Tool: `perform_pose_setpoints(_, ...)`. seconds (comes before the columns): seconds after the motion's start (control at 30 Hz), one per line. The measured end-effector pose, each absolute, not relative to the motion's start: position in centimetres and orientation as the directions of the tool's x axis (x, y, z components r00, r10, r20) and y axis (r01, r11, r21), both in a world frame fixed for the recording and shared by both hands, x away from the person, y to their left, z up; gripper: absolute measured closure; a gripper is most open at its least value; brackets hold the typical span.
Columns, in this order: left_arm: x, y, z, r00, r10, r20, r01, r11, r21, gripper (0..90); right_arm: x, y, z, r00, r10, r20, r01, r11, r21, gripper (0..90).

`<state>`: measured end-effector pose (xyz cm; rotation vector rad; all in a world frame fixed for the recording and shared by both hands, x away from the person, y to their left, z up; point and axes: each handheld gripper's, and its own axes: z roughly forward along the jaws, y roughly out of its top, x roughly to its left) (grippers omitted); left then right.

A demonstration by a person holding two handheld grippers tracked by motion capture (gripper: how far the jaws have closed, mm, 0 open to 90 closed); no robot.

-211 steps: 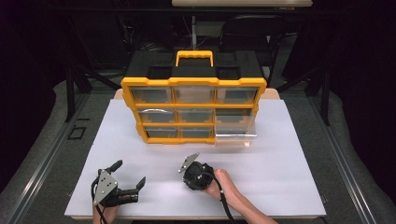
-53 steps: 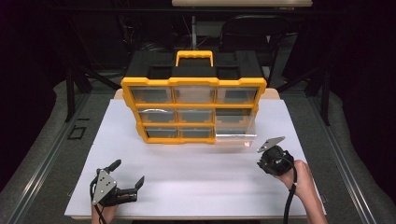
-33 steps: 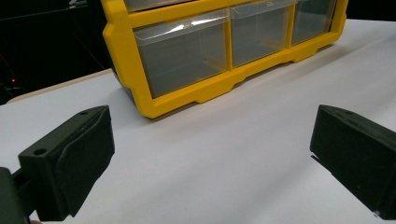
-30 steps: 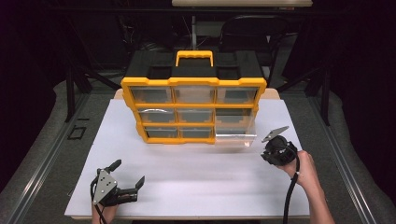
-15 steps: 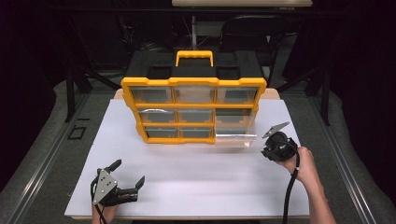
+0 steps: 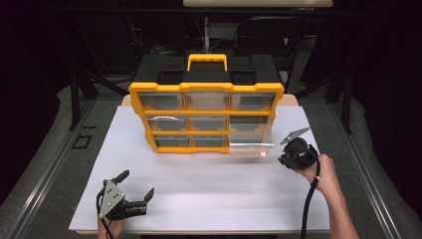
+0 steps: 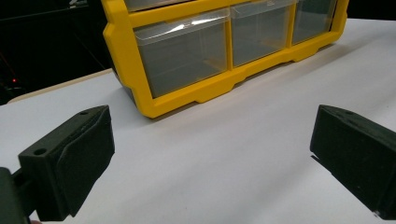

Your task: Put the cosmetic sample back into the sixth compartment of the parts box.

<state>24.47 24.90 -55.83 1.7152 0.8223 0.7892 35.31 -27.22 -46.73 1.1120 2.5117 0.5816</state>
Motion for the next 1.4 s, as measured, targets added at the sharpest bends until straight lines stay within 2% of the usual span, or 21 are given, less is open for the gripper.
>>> perform_pose_setpoints(0.17, 24.5, 24.9, -55.8, 0.55, 0.827, 0.116, 0.151, -0.235, 0.96, 0.0, 35.4, -27.2, -46.3, -0.648, 0.75, -0.136, 0.619, 0.622, 0.479, 80.7)
perform_pose_setpoints(0.63, 24.5, 24.9, -55.8, 0.55, 0.827, 0.118, 0.148, -0.236, 0.96, 0.0, 36.3, -26.9, -43.8, -0.688, 0.706, -0.169, 0.62, 0.692, 0.37, 80.7)
perform_pose_setpoints(0.67, 24.5, 24.9, -55.8, 0.55, 0.827, 0.118, 0.148, -0.236, 0.961, 0.0, 36.5, -26.9, -43.8, -0.691, 0.702, -0.17, 0.606, 0.692, 0.393, 80.7)
perform_pose_setpoints(0.93, 24.5, 24.9, -55.8, 0.55, 0.827, 0.118, 0.148, -0.236, 0.961, 0.0, 37.1, -26.7, -42.6, -0.709, 0.685, -0.168, 0.611, 0.715, 0.339, 80.7)
perform_pose_setpoints(1.4, 24.5, 24.9, -55.8, 0.55, 0.827, 0.118, 0.147, -0.236, 0.961, 0.0, 37.9, -26.4, -40.6, -0.727, 0.658, -0.198, 0.588, 0.745, 0.315, 80.7)
